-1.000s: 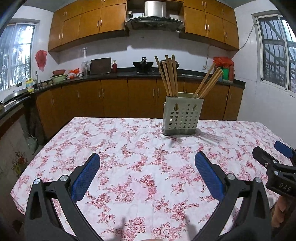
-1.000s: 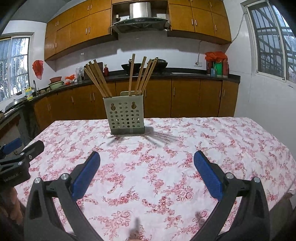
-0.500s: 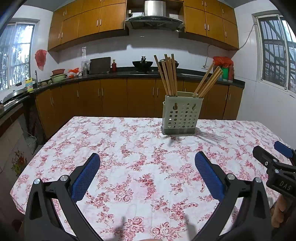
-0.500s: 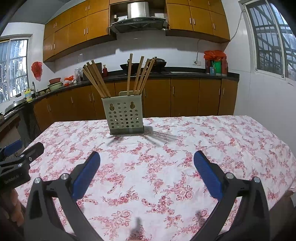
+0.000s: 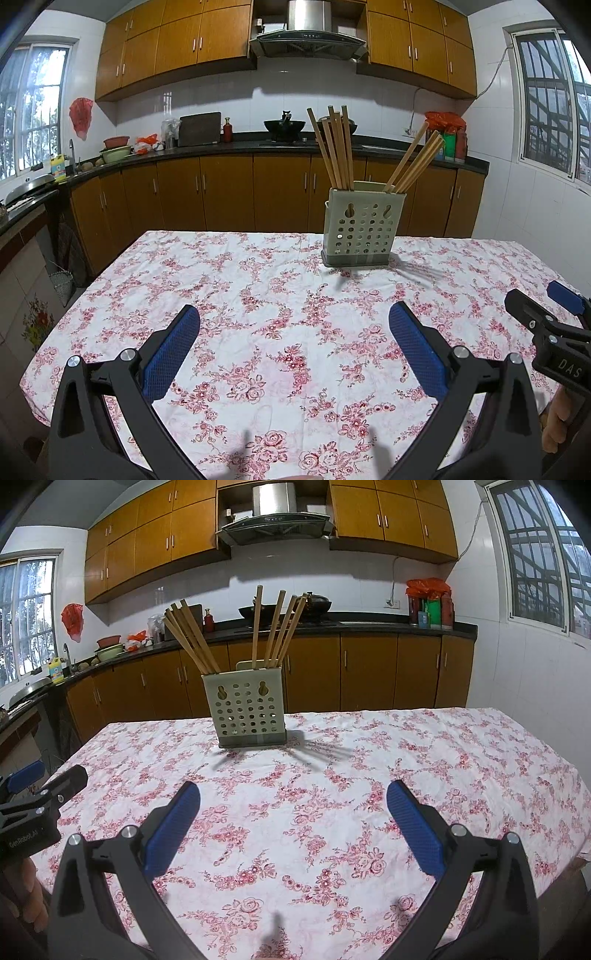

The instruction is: Organize utensils

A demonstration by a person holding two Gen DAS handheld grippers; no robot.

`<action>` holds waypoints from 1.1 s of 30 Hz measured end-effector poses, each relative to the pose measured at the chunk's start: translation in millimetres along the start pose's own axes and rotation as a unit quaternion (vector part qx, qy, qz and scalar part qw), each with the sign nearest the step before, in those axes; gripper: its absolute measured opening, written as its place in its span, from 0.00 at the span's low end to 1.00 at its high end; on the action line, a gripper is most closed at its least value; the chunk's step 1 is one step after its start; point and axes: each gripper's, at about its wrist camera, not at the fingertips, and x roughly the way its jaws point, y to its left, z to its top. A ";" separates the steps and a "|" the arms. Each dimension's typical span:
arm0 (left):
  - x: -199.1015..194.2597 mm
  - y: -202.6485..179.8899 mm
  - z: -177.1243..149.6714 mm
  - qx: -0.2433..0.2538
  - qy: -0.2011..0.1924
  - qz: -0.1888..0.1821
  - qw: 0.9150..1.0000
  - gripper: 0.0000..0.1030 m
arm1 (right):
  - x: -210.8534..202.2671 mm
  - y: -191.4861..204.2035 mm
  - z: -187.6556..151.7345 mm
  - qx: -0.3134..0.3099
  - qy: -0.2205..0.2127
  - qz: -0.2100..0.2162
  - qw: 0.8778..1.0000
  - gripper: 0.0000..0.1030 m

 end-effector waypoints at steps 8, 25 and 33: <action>-0.2 -0.4 0.2 0.000 0.000 0.000 1.000 0.98 | 0.1 0.5 -2.5 0.003 0.002 0.000 1.000 0.96; -0.1 -1.3 0.0 0.001 0.001 0.000 1.000 0.98 | -0.3 0.1 -1.9 0.004 0.002 -0.001 1.000 0.96; 0.1 -1.4 -1.4 0.002 0.001 0.000 1.000 0.98 | -0.8 -0.1 -2.4 0.005 0.002 -0.001 1.000 0.96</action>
